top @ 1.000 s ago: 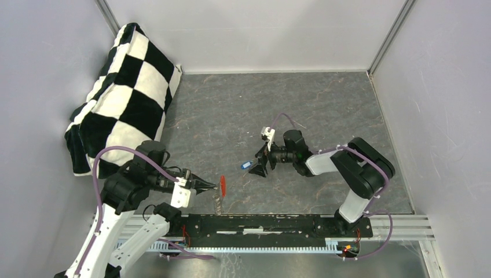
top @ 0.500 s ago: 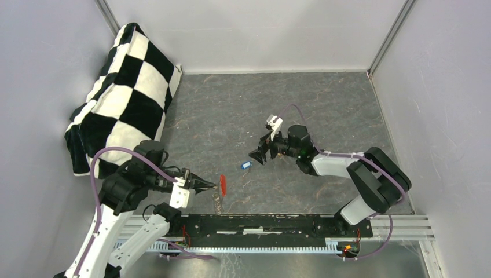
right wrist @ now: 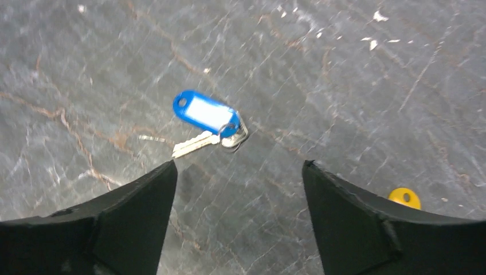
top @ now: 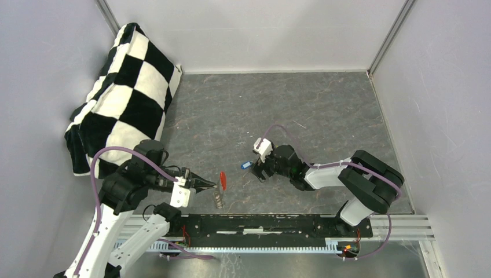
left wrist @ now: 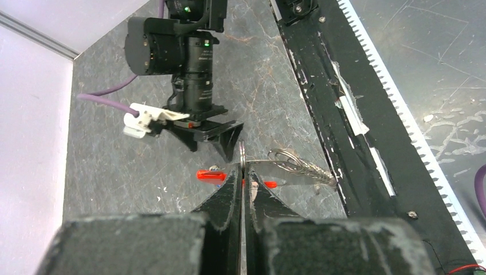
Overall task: Put the keys on the keyring
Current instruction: Pick up the key from the center of the board.
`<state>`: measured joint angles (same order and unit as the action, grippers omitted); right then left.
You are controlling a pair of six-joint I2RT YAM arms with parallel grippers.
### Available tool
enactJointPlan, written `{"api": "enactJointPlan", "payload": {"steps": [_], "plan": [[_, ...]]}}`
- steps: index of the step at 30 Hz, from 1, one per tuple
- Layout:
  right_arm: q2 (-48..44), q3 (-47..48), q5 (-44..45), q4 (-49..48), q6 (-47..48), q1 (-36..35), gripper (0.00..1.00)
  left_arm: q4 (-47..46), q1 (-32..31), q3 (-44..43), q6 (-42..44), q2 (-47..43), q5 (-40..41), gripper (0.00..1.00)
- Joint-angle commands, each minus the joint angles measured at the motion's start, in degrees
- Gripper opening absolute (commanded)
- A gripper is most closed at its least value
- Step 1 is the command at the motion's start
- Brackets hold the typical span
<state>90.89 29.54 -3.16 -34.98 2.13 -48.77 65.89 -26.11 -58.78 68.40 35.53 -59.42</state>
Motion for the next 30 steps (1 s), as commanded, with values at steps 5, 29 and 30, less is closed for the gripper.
{"api": "enactJointPlan", "payload": {"steps": [5,29,30], "plan": [[2.65,-0.87,-0.36,-4.22,7.0,-1.77,0.8,-1.94,-0.08,-1.86,-1.14,0.05,0.4,0.02],[8.5,3.57,-13.57,-2.77,7.69,2.28,0.1,-2.52,-0.08,-2.8,-3.92,-0.17,1.29,0.02],[8.15,3.15,-14.36,-3.24,7.39,2.4,0.06,-2.52,-0.08,-2.89,-3.98,-0.09,1.31,0.02]]}}
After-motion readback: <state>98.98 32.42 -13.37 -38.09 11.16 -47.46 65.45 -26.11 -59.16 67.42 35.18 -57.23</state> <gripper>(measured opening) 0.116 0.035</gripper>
